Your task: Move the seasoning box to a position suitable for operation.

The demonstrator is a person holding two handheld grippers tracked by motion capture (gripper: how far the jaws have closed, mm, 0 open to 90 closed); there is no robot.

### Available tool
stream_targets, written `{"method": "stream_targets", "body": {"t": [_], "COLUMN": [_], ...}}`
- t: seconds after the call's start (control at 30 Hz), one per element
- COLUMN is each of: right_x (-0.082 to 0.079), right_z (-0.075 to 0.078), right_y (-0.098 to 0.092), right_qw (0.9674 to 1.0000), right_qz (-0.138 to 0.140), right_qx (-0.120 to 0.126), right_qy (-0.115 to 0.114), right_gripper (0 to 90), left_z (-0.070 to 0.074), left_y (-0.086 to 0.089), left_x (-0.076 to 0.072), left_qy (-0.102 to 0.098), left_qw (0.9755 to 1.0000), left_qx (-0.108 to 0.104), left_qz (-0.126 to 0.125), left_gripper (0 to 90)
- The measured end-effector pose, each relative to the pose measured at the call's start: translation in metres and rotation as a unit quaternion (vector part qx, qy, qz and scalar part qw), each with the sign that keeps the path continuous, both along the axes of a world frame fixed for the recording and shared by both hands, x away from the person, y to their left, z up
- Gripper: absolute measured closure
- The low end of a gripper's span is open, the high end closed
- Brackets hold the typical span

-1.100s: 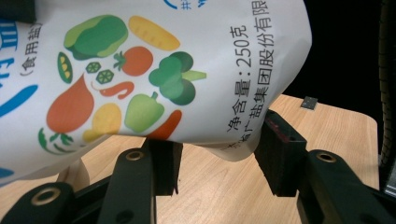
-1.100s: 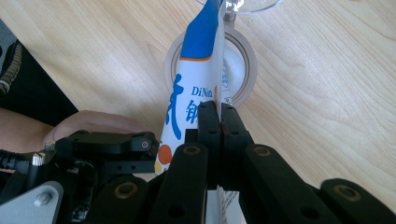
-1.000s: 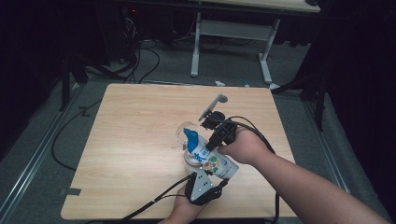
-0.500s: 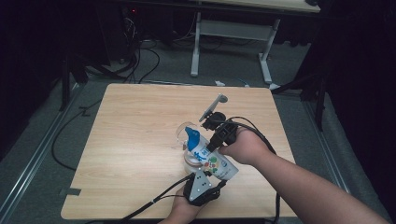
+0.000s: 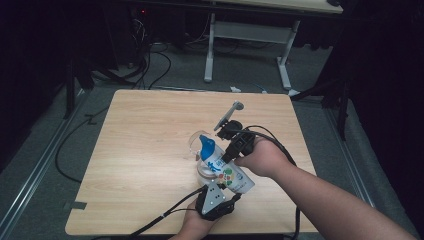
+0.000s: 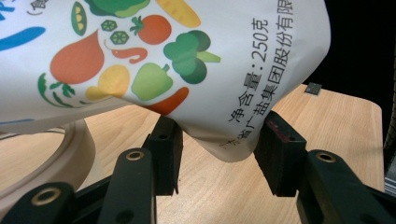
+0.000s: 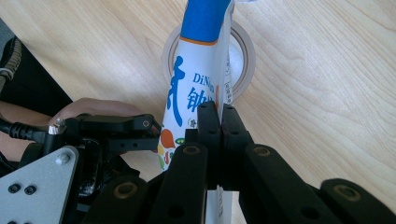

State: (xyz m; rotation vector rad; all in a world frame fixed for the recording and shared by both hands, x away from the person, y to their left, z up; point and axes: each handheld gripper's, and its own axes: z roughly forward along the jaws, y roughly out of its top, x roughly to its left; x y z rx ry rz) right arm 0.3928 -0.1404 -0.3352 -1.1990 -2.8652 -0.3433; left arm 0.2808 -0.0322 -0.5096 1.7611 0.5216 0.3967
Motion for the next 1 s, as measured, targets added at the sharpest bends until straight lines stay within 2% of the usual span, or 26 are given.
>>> {"method": "stream_targets", "body": {"t": [0.43,0.67,0.8,1.0], "right_x": [-0.0006,-0.0016,-0.0009,-0.0012], "right_z": [-0.0009,0.0000,-0.0005,-0.0011], "right_y": [-0.0018,-0.0011,-0.0014,-0.0014], "right_qw": [1.0000,1.0000,1.0000,1.0000], "right_qz": [0.002,-0.007,0.001,-0.002], "right_qx": [-0.001,-0.001,-0.002,0.000], "right_qy": [0.000,0.003,0.001,0.003], "right_gripper": [89.7,89.6,89.6,89.6], "left_z": [-0.0031,-0.0038,-0.0050,-0.0072], "left_y": [0.0021,0.0028,0.0034,0.0048], "left_x": [0.0014,0.0022,0.0029,0.0039], "left_qy": [0.006,0.009,0.013,0.017], "left_qw": [1.0000,0.9999,0.9998,0.9997], "left_qx": [0.007,0.009,0.011,0.015], "left_qz": [0.001,0.003,0.006,0.009], "left_gripper": [54.3,54.2,54.1,54.0]}}
